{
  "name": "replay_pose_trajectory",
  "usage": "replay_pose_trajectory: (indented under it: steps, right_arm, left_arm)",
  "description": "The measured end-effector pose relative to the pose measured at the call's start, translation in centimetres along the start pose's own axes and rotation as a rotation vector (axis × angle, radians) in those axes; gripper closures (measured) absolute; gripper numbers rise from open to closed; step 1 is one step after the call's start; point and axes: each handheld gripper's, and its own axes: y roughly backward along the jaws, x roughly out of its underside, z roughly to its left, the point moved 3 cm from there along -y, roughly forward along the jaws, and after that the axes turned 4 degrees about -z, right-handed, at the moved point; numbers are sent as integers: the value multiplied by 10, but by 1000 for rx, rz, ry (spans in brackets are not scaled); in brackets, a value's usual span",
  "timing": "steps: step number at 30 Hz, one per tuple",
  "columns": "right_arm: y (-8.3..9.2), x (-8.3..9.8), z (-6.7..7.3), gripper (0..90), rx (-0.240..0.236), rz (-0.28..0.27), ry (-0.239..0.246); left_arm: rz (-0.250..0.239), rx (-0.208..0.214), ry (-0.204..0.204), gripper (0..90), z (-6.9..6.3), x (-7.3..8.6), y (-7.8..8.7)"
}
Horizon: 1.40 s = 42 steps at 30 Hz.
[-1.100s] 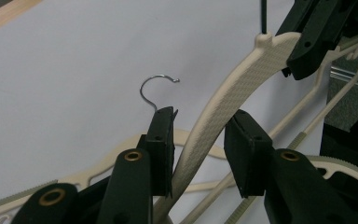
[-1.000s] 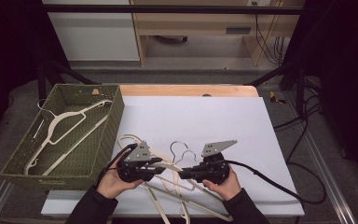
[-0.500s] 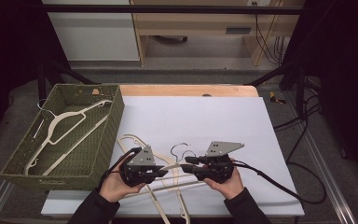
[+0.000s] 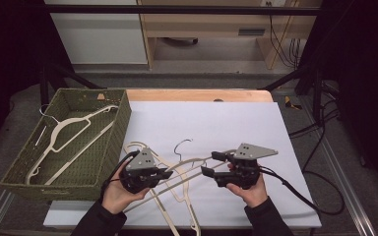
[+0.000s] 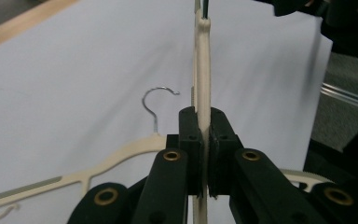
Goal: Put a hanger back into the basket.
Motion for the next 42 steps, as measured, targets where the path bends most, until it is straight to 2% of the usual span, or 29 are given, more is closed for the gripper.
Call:
replay_pose_trajectory:
  steps: [1, 2, 3, 4, 6, 9, 12, 13, 16, 22, 25, 26, 29, 31, 32, 36, 38, 39, 41, 42]
  right_arm:
    - [5, 0, -5, 277, 28, -25, -26]
    - [7, 1, -8, 249, 42, -31, -43]
    - [7, 1, -8, 249, 42, -31, -43]
    - [10, 2, -14, 202, 78, -38, -61]
    - [12, 3, -16, 181, 95, -38, -66]
    - [19, 5, -26, 115, 162, -35, -67]
    - [23, 6, -30, 93, 180, -45, -76]
    - [27, 6, -36, 81, 209, -55, -85]
    - [31, 6, -39, 70, 225, -60, -87]
    - [43, 9, -49, 61, 277, -79, -99]
    - [45, 10, -50, 60, 279, -77, -95]
    - [48, 11, -52, 59, 285, -75, -102]
    - [50, 12, -53, 59, 291, -75, -101]
    - [53, 12, -53, 59, 298, -84, -101]
    - [54, 12, -54, 59, 293, -83, -98]
    - [55, 12, -54, 57, 296, -82, -100]
    - [55, 13, -55, 57, 306, -81, -100]
    - [55, 13, -55, 57, 306, -81, -100]
    - [56, 13, -55, 57, 308, -79, -101]
    - [57, 13, -55, 57, 304, -78, -98]
  left_arm:
    - [-7, -9, 8, 861, 1, 0, 2]
    - [-20, -42, 12, 861, 5, -1, 6]
    - [-20, -42, 12, 861, 5, -1, 6]
    - [-36, -68, 21, 861, 8, -2, 10]
    - [-43, -74, 27, 861, 10, -2, 13]
    - [-81, -99, 43, 861, 14, -5, 23]
    - [-100, -114, 41, 861, 16, -9, 30]
    - [-104, -116, 42, 861, 16, -10, 33]
    - [-129, -122, 42, 861, 19, -15, 41]
    - [-181, -152, 47, 861, 26, -28, 66]
    - [-197, -164, 36, 861, 32, -35, 81]
    - [-210, -169, 34, 861, 38, -40, 91]
    - [-217, -181, 29, 861, 44, -44, 100]
    - [-225, -206, 32, 861, 56, -50, 114]
    - [-225, -206, 32, 861, 56, -50, 114]
    - [-234, -225, 26, 861, 72, -55, 134]
    - [-239, -229, 40, 861, 83, -58, 146]
    - [-239, -229, 40, 861, 83, -58, 146]
    - [-237, -246, 48, 861, 94, -59, 155]
    - [-231, -267, 51, 861, 101, -59, 160]
